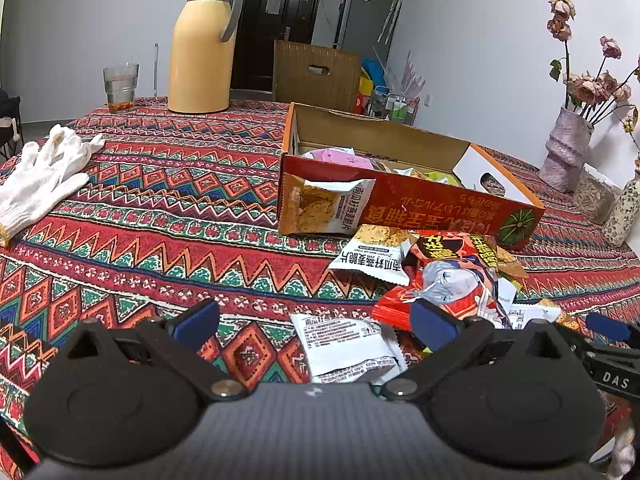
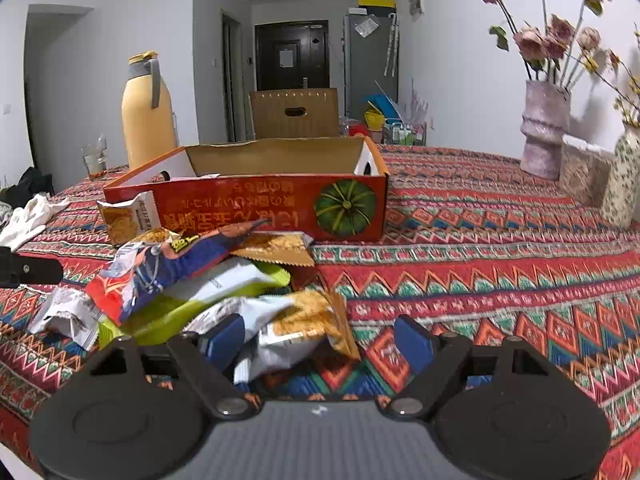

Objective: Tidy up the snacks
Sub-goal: 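Grasp another orange-and-white cracker packet with the right tool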

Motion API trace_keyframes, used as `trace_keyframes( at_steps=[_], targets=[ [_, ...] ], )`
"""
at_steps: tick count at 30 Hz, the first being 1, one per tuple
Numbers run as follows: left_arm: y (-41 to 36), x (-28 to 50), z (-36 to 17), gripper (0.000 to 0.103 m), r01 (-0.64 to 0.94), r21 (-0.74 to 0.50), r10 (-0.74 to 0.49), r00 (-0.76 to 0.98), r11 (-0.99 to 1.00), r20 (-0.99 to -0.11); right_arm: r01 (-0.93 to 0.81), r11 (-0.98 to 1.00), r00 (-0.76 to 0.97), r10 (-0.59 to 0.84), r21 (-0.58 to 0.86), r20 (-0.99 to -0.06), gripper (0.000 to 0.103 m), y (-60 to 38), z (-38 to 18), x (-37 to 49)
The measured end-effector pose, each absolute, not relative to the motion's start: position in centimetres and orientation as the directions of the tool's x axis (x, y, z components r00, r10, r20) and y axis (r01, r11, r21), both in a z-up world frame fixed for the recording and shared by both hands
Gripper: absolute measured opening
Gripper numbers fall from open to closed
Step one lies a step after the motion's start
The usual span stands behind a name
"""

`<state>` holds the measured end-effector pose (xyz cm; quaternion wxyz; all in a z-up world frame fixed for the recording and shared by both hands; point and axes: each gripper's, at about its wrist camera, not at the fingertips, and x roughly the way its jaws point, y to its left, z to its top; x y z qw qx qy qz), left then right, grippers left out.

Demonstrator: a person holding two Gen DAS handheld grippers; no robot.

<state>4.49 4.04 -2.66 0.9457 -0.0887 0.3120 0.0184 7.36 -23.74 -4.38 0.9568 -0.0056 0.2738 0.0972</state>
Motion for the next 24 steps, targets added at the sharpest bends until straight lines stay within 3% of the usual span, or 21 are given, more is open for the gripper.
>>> trace_keyframes(
  at_steps=[3,7,14,21,24],
  targets=[
    [4.2,4.6,-2.7,0.103,-0.093,-0.16,-0.021,0.802,0.983,-0.596,-0.19,0.982,0.831,0.162,0.002,-0.533,0.081,-23.2,-4.4,8.2],
    [4.1,4.6,-2.7,0.103,-0.094,-0.16,-0.02,0.802,0.983,-0.596,-0.212,0.976,0.817,0.152,-0.045,-0.557,0.07,-22.7,-4.8,9.0],
    [4.0,4.7,-2.7,0.103,-0.091,-0.157,-0.022,0.799,0.983,-0.601,-0.285,0.952,0.81,0.175,-0.116,-0.559,0.063,-21.9,-5.5,9.1],
    [3.8,4.8,-2.9,0.103,-0.092,-0.151,-0.02,0.793,0.984,-0.609,-0.309,0.948,0.81,0.218,-0.08,-0.544,0.045,-22.4,-5.5,8.6],
    [3.7,4.9,-2.9,0.103,-0.095,-0.148,-0.016,0.79,0.984,-0.614,-0.277,0.96,0.83,0.213,-0.048,-0.516,0.044,-22.9,-5.1,8.0]
  ],
)
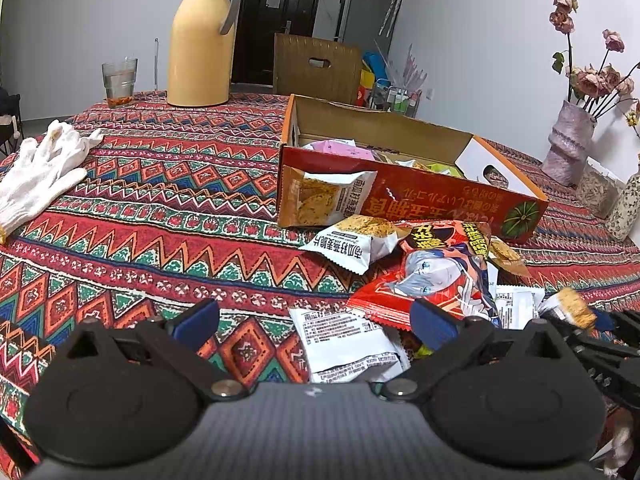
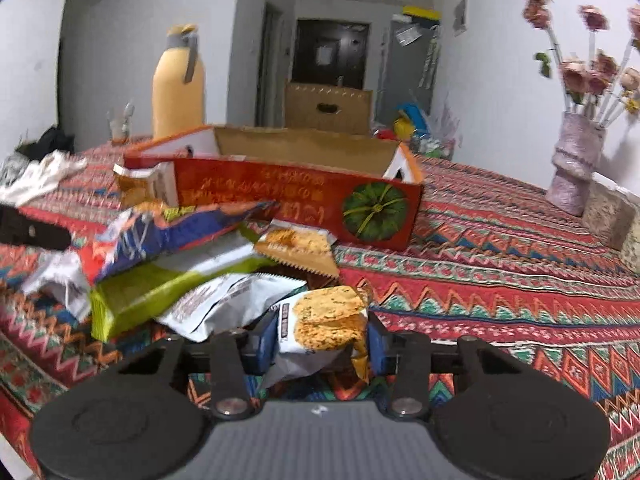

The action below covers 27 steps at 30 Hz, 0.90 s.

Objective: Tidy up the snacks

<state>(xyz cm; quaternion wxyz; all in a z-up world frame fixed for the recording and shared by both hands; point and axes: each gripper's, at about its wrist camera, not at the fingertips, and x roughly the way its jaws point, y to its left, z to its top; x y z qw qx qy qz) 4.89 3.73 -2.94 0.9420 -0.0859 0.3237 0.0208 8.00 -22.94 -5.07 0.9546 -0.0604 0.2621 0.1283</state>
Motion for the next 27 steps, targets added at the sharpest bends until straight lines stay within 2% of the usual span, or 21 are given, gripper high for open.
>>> trace_keyframes(
  at_steps=[5,12,22,27],
  targets=[
    [3.8,5.1,-3.4,0.103,-0.118,-0.13,0.007,0.766,0.985,-0.643,-0.196,0.98,0.867,0.182,0.018,-0.464,0.044,-25.0,-4.3,7.0],
    [2.8,5.5,-4.5,0.103,-0.09,-0.103,-0.006,0.726,0.991,-0.688,-0.117,0.992,0.889,0.127,0.05,-0.44,0.044,-27.5,-3.8,6.5],
    [0.4,7.4,-5.4,0.103,-0.127,0.005,0.093,0.699,0.992,-0.709,-0.127,0.989,0.883,0.147,0.075,-0.445,0.045,-27.7,-4.3,6.5],
    [0.1,7.4,-5.6,0.103,-0.138,0.011,0.106,0.707,0.99,-0.699,-0.134,0.987,0.878,0.159,0.086,-0.451,0.045,-27.7,-4.6,6.4]
  ],
)
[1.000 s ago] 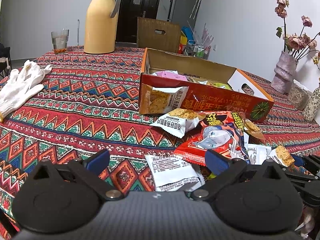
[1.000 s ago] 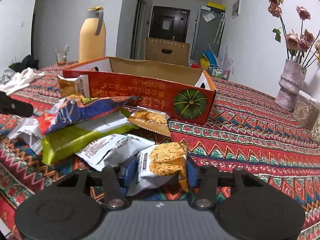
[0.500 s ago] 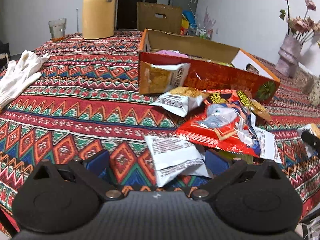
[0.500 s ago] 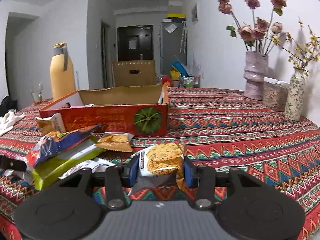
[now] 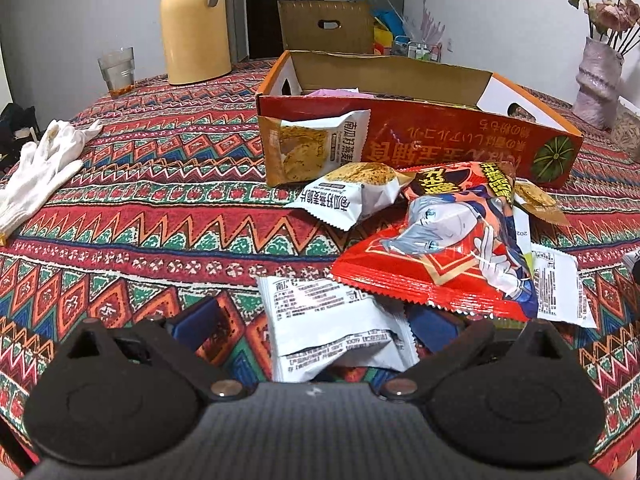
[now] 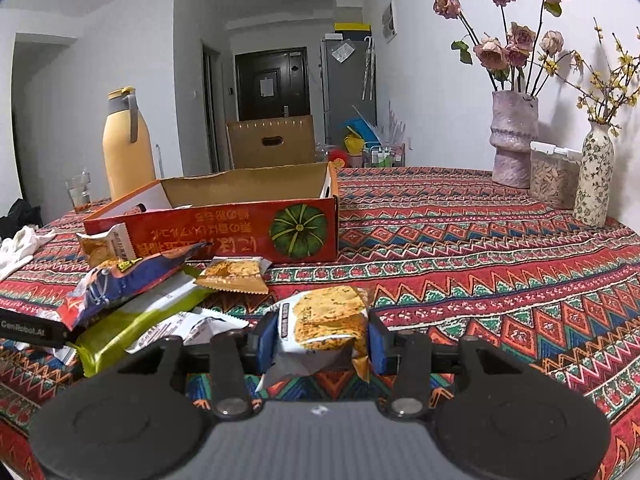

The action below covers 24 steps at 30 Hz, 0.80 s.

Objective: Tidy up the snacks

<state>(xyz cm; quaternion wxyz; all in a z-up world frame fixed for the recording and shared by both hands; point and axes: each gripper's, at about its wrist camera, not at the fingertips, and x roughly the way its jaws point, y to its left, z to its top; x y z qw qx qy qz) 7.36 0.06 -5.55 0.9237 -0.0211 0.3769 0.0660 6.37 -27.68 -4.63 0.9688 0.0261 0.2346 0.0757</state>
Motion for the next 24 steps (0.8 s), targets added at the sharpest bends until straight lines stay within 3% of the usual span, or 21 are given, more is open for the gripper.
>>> trace_keyframes(
  at_steps=[3,10,24],
  targets=[
    [-0.1,7.1,-5.6,0.099,-0.138,0.01,0.106,0.715,0.99,-0.691,-0.146,0.985,0.874,0.171,0.089,-0.455,0.045,-27.4,-4.8,6.3],
    [0.3,5.6,-4.9,0.06,-0.125,-0.029,0.074,0.74,0.992,-0.668,-0.162,0.983,0.871,0.184,0.087,-0.456,0.045,-26.9,-4.8,6.0],
    [1.6,3.4,-3.6,0.048,-0.113,-0.044,0.062,0.782,0.993,-0.621,-0.183,0.981,0.873,0.192,0.063,-0.448,0.045,-25.6,-4.1,4.6]
  ],
)
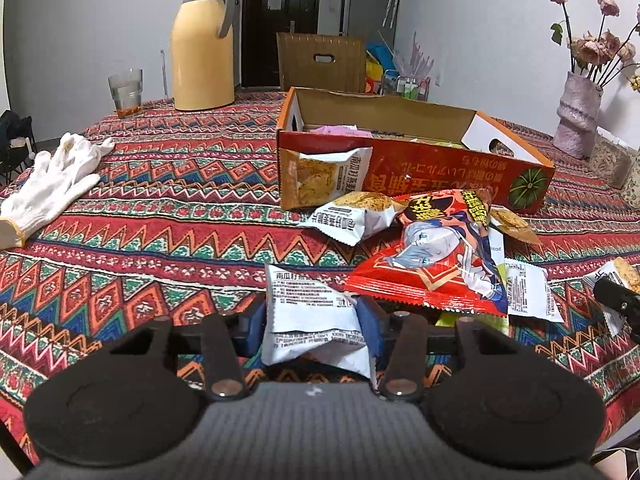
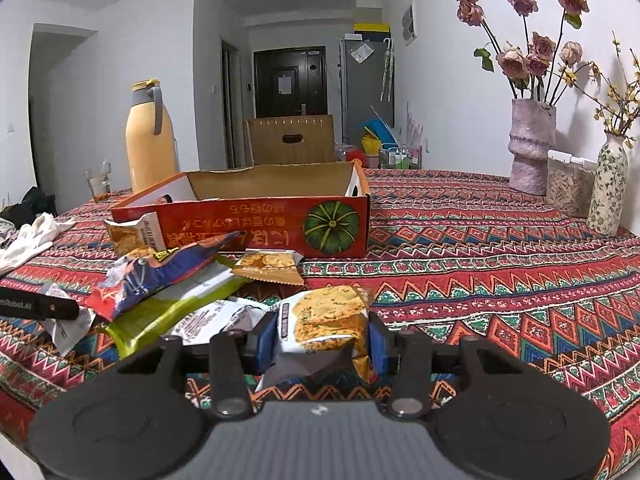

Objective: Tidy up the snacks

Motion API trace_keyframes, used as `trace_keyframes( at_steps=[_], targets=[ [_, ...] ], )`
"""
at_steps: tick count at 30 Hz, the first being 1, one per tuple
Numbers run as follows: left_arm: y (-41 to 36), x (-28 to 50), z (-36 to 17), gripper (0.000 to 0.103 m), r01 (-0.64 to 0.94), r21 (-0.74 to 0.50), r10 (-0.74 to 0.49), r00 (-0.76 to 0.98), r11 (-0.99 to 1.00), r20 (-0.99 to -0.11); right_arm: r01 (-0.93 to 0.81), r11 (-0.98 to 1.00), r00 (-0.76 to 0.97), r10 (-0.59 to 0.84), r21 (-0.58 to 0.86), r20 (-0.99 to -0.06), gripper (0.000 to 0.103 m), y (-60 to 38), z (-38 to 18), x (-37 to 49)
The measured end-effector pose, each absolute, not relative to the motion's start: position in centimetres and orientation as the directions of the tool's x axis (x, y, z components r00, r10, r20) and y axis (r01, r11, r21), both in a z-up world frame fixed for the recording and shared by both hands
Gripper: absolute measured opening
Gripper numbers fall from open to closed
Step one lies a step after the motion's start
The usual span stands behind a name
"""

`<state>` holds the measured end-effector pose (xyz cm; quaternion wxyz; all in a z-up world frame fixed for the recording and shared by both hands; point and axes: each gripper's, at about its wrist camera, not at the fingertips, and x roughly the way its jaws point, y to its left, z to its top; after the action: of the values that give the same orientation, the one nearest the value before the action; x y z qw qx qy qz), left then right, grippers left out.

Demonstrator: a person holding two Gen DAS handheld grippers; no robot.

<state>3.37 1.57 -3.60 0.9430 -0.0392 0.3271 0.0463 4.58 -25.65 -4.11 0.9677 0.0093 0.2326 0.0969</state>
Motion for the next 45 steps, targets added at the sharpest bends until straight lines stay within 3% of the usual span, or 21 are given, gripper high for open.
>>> trace_keyframes(
  at_steps=[9,10,12,21,23,25,28,34,41,42,45],
  targets=[
    [2.5,2.2,-2.0,0.046,-0.114,-0.062,0.058,0.817,0.992,-0.574,-0.194,0.98,0.881,0.194,0.043,-0.432,0.045,-24.9,-3.3,3.6],
    [2.5,2.2,-1.7,0.043,-0.111,-0.063,0.056,0.822,0.992,-0.566,-0.197,0.98,0.882,0.195,0.04,-0.429,0.045,-24.7,-3.2,3.6],
    [2.6,2.3,-1.3,0.024,-0.101,-0.069,0.046,0.828,0.992,-0.559,-0.201,0.979,0.885,0.197,0.036,-0.423,0.045,-24.5,-2.9,3.6],
    [3.1,3.9,-1.2,0.024,-0.115,-0.081,0.049,0.825,0.99,-0.563,-0.214,0.976,0.883,0.208,0.034,-0.421,0.045,-23.7,-2.7,4.5],
    [3.6,3.9,-1.5,0.035,-0.121,-0.091,0.048,0.818,0.988,-0.574,-0.212,0.977,0.88,0.207,0.037,-0.427,0.045,-23.8,-2.9,4.6],
    [4.0,3.5,-1.7,0.059,-0.118,-0.099,0.04,0.818,0.988,-0.574,-0.209,0.977,0.879,0.206,0.04,-0.43,0.045,-24.0,-3.0,4.7],
    [4.1,3.0,-2.1,0.081,-0.132,-0.069,0.069,0.814,0.989,-0.577,-0.208,0.977,0.878,0.207,0.045,-0.431,0.045,-24.1,-3.2,4.6],
    [3.1,2.4,-3.5,0.099,-0.071,-0.008,0.052,0.792,0.997,-0.608,-0.212,0.976,0.873,0.213,0.051,-0.439,0.046,-24.1,-3.6,4.4],
    [2.2,3.5,-5.4,0.096,-0.009,0.072,0.054,0.761,0.997,-0.646,-0.209,0.976,0.871,0.212,0.055,-0.443,0.046,-24.3,-3.8,4.0],
    [2.4,3.5,-5.5,0.092,-0.002,0.057,0.038,0.765,0.998,-0.643,-0.209,0.976,0.871,0.212,0.056,-0.443,0.046,-24.3,-3.8,4.0],
    [3.0,3.3,-5.1,0.055,0.038,0.009,-0.023,0.766,0.999,-0.642,-0.207,0.977,0.872,0.212,0.059,-0.442,0.046,-24.4,-3.8,3.9]
  ],
)
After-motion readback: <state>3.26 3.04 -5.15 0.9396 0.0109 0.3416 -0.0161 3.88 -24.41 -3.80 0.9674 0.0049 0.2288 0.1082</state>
